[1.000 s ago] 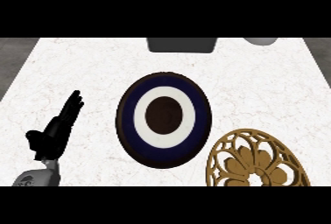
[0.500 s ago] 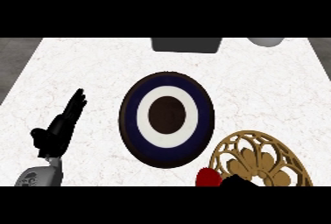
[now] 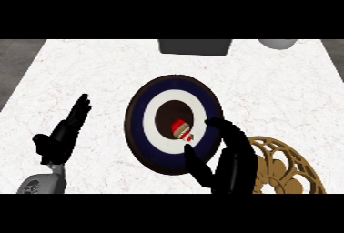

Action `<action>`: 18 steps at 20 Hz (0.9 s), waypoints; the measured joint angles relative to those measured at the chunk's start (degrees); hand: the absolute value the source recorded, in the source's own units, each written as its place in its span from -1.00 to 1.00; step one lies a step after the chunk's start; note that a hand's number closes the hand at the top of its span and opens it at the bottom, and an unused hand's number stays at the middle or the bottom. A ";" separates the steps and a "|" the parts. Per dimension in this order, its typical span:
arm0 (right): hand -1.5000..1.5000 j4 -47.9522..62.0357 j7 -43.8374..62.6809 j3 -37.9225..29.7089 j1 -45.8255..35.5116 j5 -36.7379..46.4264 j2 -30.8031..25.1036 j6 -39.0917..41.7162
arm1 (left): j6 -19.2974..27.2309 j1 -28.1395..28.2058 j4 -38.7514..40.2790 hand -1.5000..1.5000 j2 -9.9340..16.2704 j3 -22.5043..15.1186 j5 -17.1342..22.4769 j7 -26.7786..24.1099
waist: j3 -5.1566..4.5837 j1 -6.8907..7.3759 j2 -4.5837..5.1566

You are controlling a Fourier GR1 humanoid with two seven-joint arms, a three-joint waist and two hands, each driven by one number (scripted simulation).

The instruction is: Pick the cupcake from the placemat and place it in the plate

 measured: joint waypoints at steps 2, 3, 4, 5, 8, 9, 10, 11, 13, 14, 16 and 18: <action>-1.00 3.87 0.63 -1.26 -3.68 -2.50 0.43 -1.87 | -0.48 0.33 -0.40 0.00 0.47 0.30 0.34 0.19 | 0.01 -0.07 -0.13; -1.00 5.70 0.60 -1.84 -5.34 -3.65 0.58 -3.48 | -0.16 0.07 -0.34 0.00 0.15 0.19 0.22 0.39 | 0.03 -0.17 -0.15; -1.00 6.81 0.60 -2.40 -7.03 -4.46 0.70 -5.12 | 0.11 -0.05 -0.28 0.00 -0.04 0.09 0.01 0.33 | 0.04 -0.24 -0.18; -1.00 8.31 0.48 -2.95 -8.40 -4.98 0.79 -7.26 | 0.01 -0.04 -0.28 0.00 0.10 0.20 0.08 0.38 | 0.04 -0.22 -0.20; -1.00 9.29 0.57 -4.05 -9.29 -6.04 1.04 -14.41 | 0.47 -0.14 -0.57 0.00 0.01 0.51 0.13 0.87 | 0.08 -0.81 -0.40; -1.00 9.18 0.80 -4.57 -9.43 -6.34 1.11 -16.64 | 0.01 0.06 -0.15 0.00 0.40 1.01 0.57 0.55 | 0.08 -1.03 -0.43; -1.00 8.76 0.74 -4.97 -9.15 -7.02 1.17 -18.90 | -0.15 0.71 -0.21 0.00 0.45 0.98 0.53 0.08 | 0.09 -1.20 -0.49; -1.00 8.57 0.70 -5.06 -8.68 -7.95 1.22 -21.12 | -0.08 0.81 -0.32 0.00 0.58 1.10 0.50 0.15 | 0.10 -1.37 -0.53; -1.00 7.57 -0.60 -5.15 -7.04 -10.13 1.30 -25.63 | 0.22 0.78 -0.13 0.00 0.61 1.36 0.39 -0.06 | 0.11 -1.86 -0.57; -1.00 7.62 -1.14 -4.94 -6.65 -11.11 1.32 -28.06 | 0.23 0.28 -0.14 0.00 0.68 1.49 0.52 0.45 | 0.12 -1.98 -0.58; -1.00 5.85 -3.26 -3.59 -3.56 -13.78 -0.31 -32.23 | 0.27 0.80 0.15 0.00 0.97 1.76 0.31 -0.13 | 0.12 -2.34 -0.65; -1.00 3.89 -5.61 -1.51 0.53 -16.21 -3.08 -36.74 | 0.26 0.72 0.31 0.00 0.93 2.12 0.65 -0.07 | 0.14 -2.72 -0.73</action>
